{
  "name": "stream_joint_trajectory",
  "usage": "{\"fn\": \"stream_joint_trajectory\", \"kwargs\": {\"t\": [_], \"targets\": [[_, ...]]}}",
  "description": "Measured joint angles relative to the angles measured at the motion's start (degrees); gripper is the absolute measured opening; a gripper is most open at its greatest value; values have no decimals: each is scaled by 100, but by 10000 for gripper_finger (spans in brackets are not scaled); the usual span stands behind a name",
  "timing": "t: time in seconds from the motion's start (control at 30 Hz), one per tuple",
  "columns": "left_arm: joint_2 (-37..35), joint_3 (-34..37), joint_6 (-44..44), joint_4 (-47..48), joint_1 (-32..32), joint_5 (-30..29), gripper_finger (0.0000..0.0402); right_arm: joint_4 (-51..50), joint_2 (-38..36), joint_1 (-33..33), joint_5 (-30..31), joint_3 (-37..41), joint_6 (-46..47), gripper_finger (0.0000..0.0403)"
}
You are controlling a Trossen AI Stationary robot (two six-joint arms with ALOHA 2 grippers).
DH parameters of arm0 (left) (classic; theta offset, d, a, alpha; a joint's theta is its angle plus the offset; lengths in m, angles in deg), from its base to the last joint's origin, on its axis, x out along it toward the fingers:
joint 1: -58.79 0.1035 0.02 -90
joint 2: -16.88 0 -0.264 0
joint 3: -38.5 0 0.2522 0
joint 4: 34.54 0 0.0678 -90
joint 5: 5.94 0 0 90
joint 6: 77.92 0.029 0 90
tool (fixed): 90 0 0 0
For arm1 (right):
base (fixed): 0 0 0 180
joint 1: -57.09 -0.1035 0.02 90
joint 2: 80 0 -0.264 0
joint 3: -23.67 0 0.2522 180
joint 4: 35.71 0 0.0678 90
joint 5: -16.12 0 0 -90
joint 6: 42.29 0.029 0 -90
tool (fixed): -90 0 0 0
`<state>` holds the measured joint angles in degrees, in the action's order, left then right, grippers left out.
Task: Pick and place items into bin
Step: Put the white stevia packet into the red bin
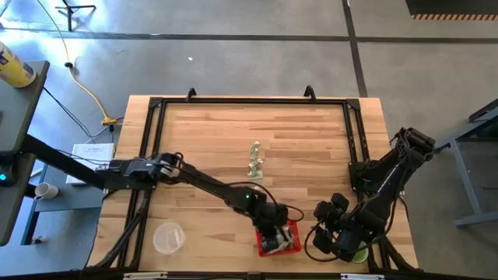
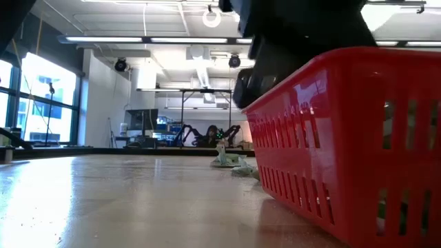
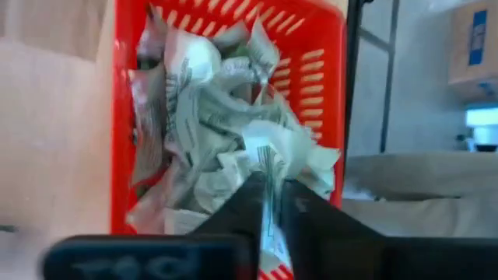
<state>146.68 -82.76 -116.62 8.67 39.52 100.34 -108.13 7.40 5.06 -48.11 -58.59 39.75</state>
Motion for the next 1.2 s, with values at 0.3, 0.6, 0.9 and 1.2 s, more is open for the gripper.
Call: {"fn": "stream_joint_trajectory", "kwargs": {"t": [0.3,0.6,0.9,1.2], "targets": [[-681,-67,1,1124,-25,59,274,265,0,461,-321,1,-633,236],[-2212,97,228,2604,-227,-2439,350,536,2,2184,-611,1,-2869,236],[-4644,3163,-616,2272,-64,-3017,335,2176,175,4843,-1707,1,-5495,236],[-7170,5650,-798,882,462,-2868,305,3834,1358,6379,-2752,5,-5607,236]]}}
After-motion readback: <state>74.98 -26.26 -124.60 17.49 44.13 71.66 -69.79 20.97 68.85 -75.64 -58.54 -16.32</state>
